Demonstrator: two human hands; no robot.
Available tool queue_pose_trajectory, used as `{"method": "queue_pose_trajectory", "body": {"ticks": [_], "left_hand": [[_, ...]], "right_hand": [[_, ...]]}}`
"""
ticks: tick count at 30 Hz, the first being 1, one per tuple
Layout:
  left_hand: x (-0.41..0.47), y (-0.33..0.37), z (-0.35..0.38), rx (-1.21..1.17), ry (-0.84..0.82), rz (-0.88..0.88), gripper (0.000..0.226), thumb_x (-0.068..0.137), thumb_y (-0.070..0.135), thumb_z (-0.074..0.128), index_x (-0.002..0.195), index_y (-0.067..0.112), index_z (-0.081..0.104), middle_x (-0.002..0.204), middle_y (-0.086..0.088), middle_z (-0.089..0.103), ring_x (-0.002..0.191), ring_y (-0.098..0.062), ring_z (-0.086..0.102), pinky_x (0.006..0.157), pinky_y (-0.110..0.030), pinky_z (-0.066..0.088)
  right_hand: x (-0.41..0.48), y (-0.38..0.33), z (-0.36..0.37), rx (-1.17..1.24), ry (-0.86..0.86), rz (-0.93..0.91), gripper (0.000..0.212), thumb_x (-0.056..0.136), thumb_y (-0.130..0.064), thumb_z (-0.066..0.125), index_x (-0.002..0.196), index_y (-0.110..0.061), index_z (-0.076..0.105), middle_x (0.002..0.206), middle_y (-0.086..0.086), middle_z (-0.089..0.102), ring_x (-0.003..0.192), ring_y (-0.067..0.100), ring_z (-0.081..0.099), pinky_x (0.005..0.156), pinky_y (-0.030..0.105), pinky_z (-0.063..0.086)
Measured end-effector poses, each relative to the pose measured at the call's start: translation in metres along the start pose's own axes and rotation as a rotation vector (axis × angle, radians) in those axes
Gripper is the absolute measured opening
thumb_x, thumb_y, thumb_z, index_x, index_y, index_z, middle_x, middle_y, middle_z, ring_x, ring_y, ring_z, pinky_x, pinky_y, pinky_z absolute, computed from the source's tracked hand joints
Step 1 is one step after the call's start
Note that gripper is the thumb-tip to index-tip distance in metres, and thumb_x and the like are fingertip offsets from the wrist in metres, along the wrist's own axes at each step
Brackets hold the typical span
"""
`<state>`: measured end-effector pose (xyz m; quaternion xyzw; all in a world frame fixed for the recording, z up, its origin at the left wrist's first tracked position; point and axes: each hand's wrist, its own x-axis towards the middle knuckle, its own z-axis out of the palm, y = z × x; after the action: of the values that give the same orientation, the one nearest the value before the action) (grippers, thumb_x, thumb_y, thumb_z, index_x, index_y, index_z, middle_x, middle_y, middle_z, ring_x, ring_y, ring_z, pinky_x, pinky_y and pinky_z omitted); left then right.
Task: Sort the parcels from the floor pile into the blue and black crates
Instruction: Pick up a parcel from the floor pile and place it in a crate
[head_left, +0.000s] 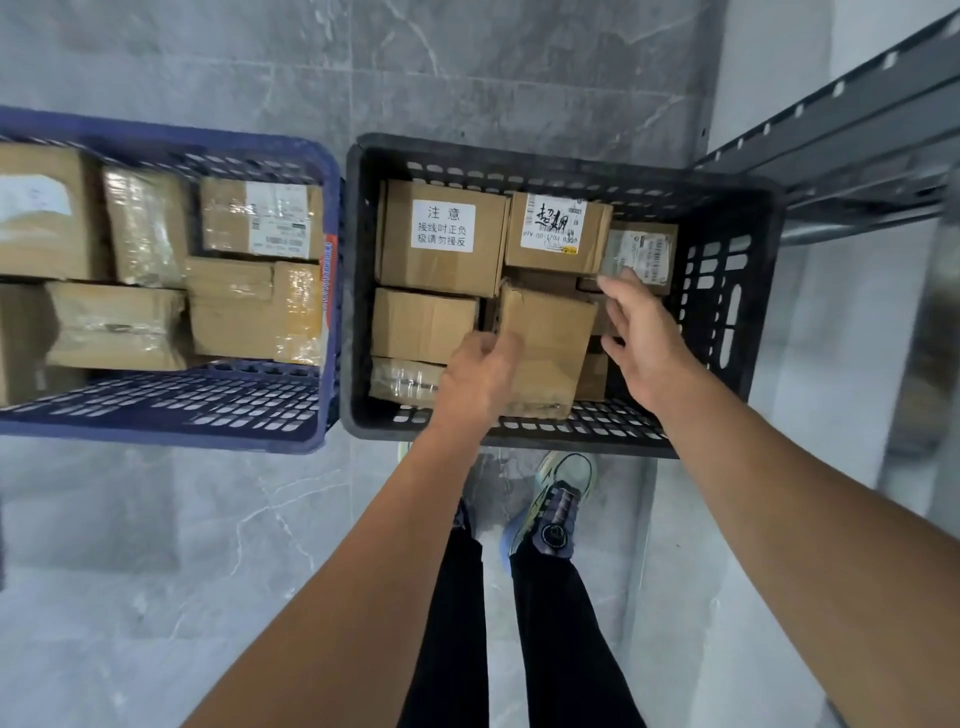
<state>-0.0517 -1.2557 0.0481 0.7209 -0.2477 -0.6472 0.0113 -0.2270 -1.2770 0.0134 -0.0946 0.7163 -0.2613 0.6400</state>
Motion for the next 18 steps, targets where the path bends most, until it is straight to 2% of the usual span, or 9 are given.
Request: {"method": "queue_pose_trajectory", "body": {"ticks": [3,6,11,16,18], "left_hand": [[-0.039,0.026,-0.023,-0.153,0.003,0.098,0.050,0.099,0.052,0.045,0.138,0.022,0.052,0.133,0.000,0.058,0.125,-0.021,0.053,0.099,-0.040,0.037],[-0.089,0.056,-0.048,-0.224,0.027,0.204,0.050,0.103,0.053,0.041,0.144,0.025,0.048,0.139,0.004,0.054,0.129,-0.017,0.050,0.109,-0.046,0.038],[-0.187,0.097,-0.093,-0.308,0.013,0.306,0.070,0.097,0.066,0.042,0.157,0.029,0.039,0.159,0.007,0.042,0.145,-0.016,0.040,0.121,-0.051,0.029],[-0.289,0.112,-0.134,-0.370,0.050,0.380,0.095,0.078,0.083,0.043,0.158,0.033,0.035,0.163,0.009,0.037,0.149,-0.015,0.033,0.122,-0.053,0.025],[-0.331,0.111,-0.147,-0.402,0.067,0.411,0.090,0.084,0.079,0.042,0.158,0.029,0.036,0.160,0.008,0.039,0.146,-0.014,0.036,0.122,-0.048,0.026]], "right_hand": [[-0.054,-0.023,0.006,-0.018,-0.042,-0.071,0.060,0.107,-0.040,0.052,0.162,-0.028,0.031,0.165,-0.009,0.037,0.150,0.009,0.033,0.128,0.044,0.019],[-0.117,-0.054,0.014,-0.015,-0.056,-0.125,0.062,0.108,-0.049,0.046,0.163,-0.025,0.030,0.167,-0.007,0.035,0.153,0.011,0.031,0.128,0.044,0.021],[-0.225,-0.109,0.026,-0.056,-0.089,-0.255,0.067,0.108,-0.059,0.033,0.165,-0.024,0.027,0.170,-0.007,0.029,0.154,0.011,0.030,0.123,0.041,0.025],[-0.319,-0.151,0.041,-0.077,-0.150,-0.372,0.072,0.106,-0.066,0.029,0.165,-0.025,0.027,0.170,-0.008,0.027,0.154,0.010,0.029,0.127,0.041,0.024],[-0.352,-0.165,0.050,-0.098,-0.195,-0.402,0.071,0.106,-0.066,0.028,0.164,-0.025,0.028,0.170,-0.008,0.027,0.154,0.010,0.029,0.127,0.042,0.023]]}}
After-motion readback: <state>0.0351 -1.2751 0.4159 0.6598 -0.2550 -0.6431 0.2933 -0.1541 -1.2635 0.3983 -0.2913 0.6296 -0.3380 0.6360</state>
